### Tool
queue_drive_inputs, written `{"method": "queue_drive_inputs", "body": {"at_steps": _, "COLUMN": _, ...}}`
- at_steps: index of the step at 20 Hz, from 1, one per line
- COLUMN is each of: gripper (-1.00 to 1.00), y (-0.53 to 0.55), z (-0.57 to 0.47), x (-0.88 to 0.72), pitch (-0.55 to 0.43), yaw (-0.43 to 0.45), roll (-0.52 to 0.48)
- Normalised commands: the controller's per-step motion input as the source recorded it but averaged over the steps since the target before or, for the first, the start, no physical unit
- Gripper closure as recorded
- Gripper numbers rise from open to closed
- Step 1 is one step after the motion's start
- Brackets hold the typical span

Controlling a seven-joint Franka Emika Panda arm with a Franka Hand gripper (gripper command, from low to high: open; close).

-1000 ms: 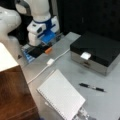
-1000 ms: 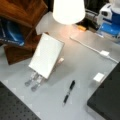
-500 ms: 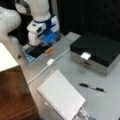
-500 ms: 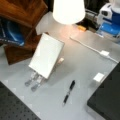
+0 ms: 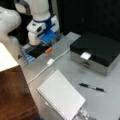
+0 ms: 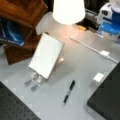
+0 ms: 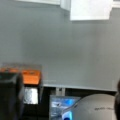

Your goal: Turn off the lamps. Pick up the book. Place the book on the shelf position.

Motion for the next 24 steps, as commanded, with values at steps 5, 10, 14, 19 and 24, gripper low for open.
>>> {"method": "queue_drive_inputs", "body": {"at_steps": 5, "gripper": -1.00, "y": 0.04, "z": -0.16, "x": -0.17, "pitch": -0.102, "yaw": -0.091, "roll": 0.086}}
{"method": "queue_drive_inputs", "body": {"at_steps": 10, "gripper": -1.00, "y": 0.03, "z": -0.17, "x": -0.20, "pitch": -0.111, "yaw": -0.091, "roll": 0.083}}
{"method": "queue_drive_inputs", "body": {"at_steps": 14, "gripper": -1.00, "y": 0.03, "z": -0.16, "x": -0.22, "pitch": -0.111, "yaw": -0.095, "roll": 0.083}}
{"method": "queue_drive_inputs", "body": {"at_steps": 19, "gripper": -1.00, "y": 0.04, "z": -0.15, "x": -0.22, "pitch": -0.109, "yaw": -0.100, "roll": 0.080}}
{"method": "queue_drive_inputs", "body": {"at_steps": 24, "gripper": 1.00, "y": 0.04, "z": -0.13, "x": -0.22, "pitch": -0.105, "yaw": -0.101, "roll": 0.081}}
